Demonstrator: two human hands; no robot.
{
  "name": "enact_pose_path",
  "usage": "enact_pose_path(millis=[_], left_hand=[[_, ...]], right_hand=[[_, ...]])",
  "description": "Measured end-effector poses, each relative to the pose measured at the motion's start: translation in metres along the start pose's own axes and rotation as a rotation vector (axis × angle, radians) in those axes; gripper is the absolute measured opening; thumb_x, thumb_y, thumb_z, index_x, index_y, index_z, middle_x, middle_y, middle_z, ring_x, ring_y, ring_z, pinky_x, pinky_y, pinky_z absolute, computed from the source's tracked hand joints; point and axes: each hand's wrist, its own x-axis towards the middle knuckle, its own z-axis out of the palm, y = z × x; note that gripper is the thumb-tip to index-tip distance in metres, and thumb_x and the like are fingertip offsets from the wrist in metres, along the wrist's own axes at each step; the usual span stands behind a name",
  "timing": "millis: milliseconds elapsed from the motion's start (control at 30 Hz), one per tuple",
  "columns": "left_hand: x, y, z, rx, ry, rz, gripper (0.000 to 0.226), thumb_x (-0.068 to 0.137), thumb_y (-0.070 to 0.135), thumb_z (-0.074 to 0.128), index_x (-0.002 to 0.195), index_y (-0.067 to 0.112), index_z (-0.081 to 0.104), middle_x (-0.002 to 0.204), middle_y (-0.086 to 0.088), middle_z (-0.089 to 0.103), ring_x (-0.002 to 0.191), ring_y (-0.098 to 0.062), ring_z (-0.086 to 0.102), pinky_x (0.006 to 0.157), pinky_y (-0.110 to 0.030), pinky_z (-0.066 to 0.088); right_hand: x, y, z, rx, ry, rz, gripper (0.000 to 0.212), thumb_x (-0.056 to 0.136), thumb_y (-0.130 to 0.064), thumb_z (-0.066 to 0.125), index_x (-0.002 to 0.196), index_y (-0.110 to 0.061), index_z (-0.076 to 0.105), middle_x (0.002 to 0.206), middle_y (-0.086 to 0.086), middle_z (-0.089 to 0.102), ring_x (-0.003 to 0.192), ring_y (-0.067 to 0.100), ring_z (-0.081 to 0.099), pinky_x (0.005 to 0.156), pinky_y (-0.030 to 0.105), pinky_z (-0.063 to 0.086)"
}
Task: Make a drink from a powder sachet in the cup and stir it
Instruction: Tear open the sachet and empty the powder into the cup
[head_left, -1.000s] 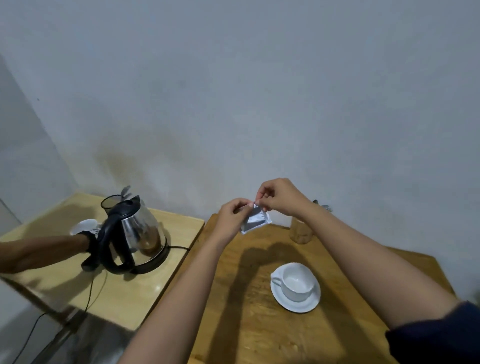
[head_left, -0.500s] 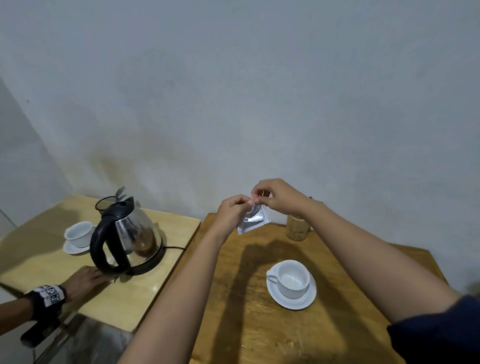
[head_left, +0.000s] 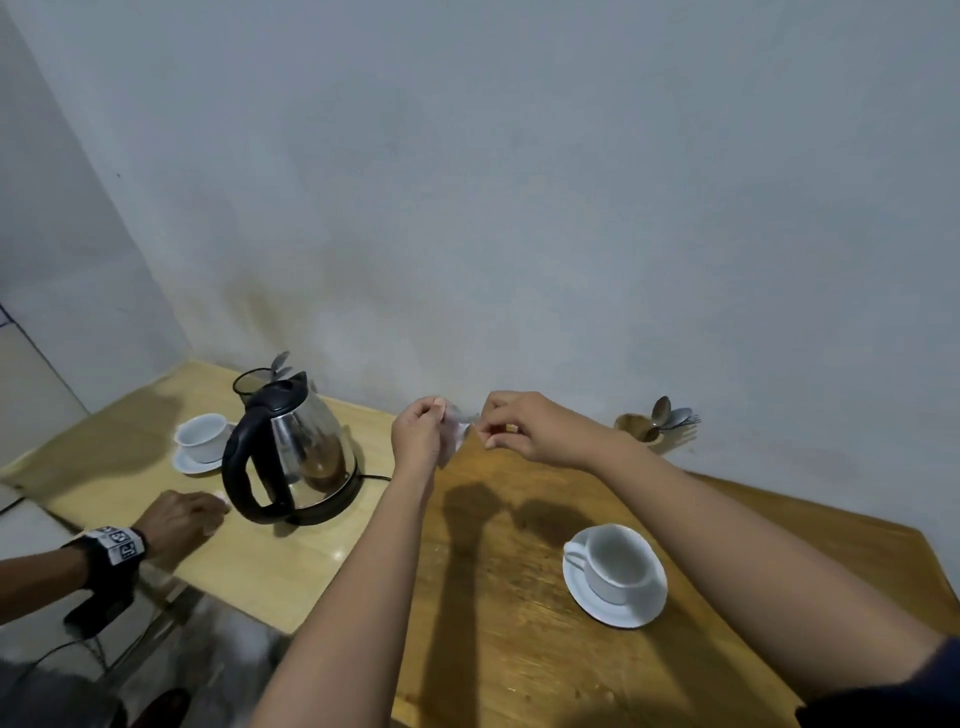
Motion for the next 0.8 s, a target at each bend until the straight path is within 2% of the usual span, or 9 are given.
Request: enact_pose_path(millis=[67, 167, 300, 400, 467, 567, 667, 700, 800], left_hand=[[0.004, -0.002, -0.009, -0.034, 0.097, 0.014, 0.019, 0.091, 0.012, 0.052, 0.075, 0.011, 0.061, 0.070, 0.000, 0.062, 0.071, -0.012, 0.055, 0.058, -0.017, 0.043], [0.009, 0.000, -0.027, -0.107, 0.187, 0.017, 0.031, 0.093, 0.011, 0.049, 0.063, 0.018, 0.055, 0.046, 0.008, 0.057, 0.048, -0.003, 0.054, 0.038, -0.008, 0.039], [0.017, 0.000, -0.045, -0.125, 0.198, 0.071, 0.024, 0.091, 0.015, 0.055, 0.068, 0.018, 0.059, 0.068, 0.005, 0.055, 0.065, -0.005, 0.049, 0.053, -0.007, 0.042], [0.022, -0.006, -0.052, -0.159, 0.164, 0.091, 0.006, 0.089, 0.015, 0.060, 0.086, 0.012, 0.064, 0.079, 0.008, 0.061, 0.076, -0.003, 0.055, 0.066, -0.013, 0.044], [0.024, -0.014, -0.057, -0.156, 0.142, 0.086, 0.007, 0.088, 0.015, 0.060, 0.093, 0.011, 0.064, 0.084, 0.007, 0.063, 0.082, -0.006, 0.056, 0.072, -0.016, 0.044], [0.026, -0.033, -0.067, -0.130, 0.114, 0.051, 0.010, 0.087, 0.017, 0.061, 0.094, 0.012, 0.067, 0.089, -0.004, 0.065, 0.088, -0.017, 0.058, 0.081, -0.025, 0.050], [0.023, -0.051, -0.081, -0.104, 0.103, 0.024, 0.020, 0.089, 0.017, 0.060, 0.104, 0.005, 0.066, 0.084, -0.002, 0.064, 0.080, -0.012, 0.059, 0.064, -0.008, 0.051], [0.022, -0.055, -0.086, -0.086, 0.099, 0.022, 0.024, 0.089, 0.017, 0.059, 0.107, 0.003, 0.065, 0.084, -0.003, 0.065, 0.080, -0.011, 0.060, 0.062, -0.007, 0.050], [0.019, -0.065, -0.095, -0.039, 0.093, 0.000, 0.014, 0.090, 0.015, 0.057, 0.093, 0.007, 0.068, 0.079, 0.002, 0.063, 0.072, -0.002, 0.060, 0.057, -0.003, 0.048]], right_hand=[[0.003, -0.001, 0.006, -0.005, -0.022, -0.016, 0.009, 0.088, -0.013, 0.059, 0.089, -0.008, 0.067, 0.089, -0.005, 0.052, 0.079, 0.011, 0.053, 0.078, 0.030, 0.044], [0.005, -0.001, 0.015, 0.006, -0.069, -0.018, 0.008, 0.088, -0.012, 0.058, 0.085, -0.009, 0.066, 0.081, -0.016, 0.047, 0.071, -0.003, 0.050, 0.070, 0.013, 0.039], [0.003, 0.010, 0.028, 0.079, -0.017, 0.068, 0.007, 0.087, -0.010, 0.059, 0.082, -0.012, 0.064, 0.079, -0.016, 0.051, 0.073, 0.000, 0.052, 0.064, 0.005, 0.037], [0.001, 0.025, 0.054, 0.295, 0.066, 0.269, 0.018, 0.085, -0.004, 0.058, 0.077, -0.020, 0.059, 0.071, -0.010, 0.056, 0.063, 0.000, 0.051, 0.061, 0.011, 0.041], [-0.002, 0.036, 0.079, 0.392, 0.082, 0.399, 0.025, 0.084, 0.000, 0.058, 0.072, -0.021, 0.056, 0.064, -0.005, 0.055, 0.053, 0.000, 0.050, 0.056, 0.016, 0.042], [-0.010, 0.049, 0.118, 0.457, 0.018, 0.544, 0.026, 0.083, 0.007, 0.055, 0.071, -0.016, 0.052, 0.059, -0.001, 0.054, 0.043, 0.001, 0.051, 0.048, 0.013, 0.042], [-0.016, 0.063, 0.155, 0.547, 0.001, 0.662, 0.026, 0.083, 0.010, 0.053, 0.071, -0.014, 0.052, 0.060, 0.004, 0.055, 0.045, 0.010, 0.052, 0.045, 0.016, 0.045], [-0.017, 0.067, 0.167, 0.562, 0.009, 0.691, 0.027, 0.082, 0.009, 0.054, 0.070, -0.014, 0.053, 0.059, 0.004, 0.054, 0.046, 0.012, 0.053, 0.046, 0.020, 0.045], [-0.018, 0.074, 0.196, 0.544, 0.007, 0.750, 0.027, 0.081, 0.007, 0.051, 0.070, -0.017, 0.055, 0.057, 0.001, 0.056, 0.053, 0.018, 0.053, 0.050, 0.027, 0.044]])
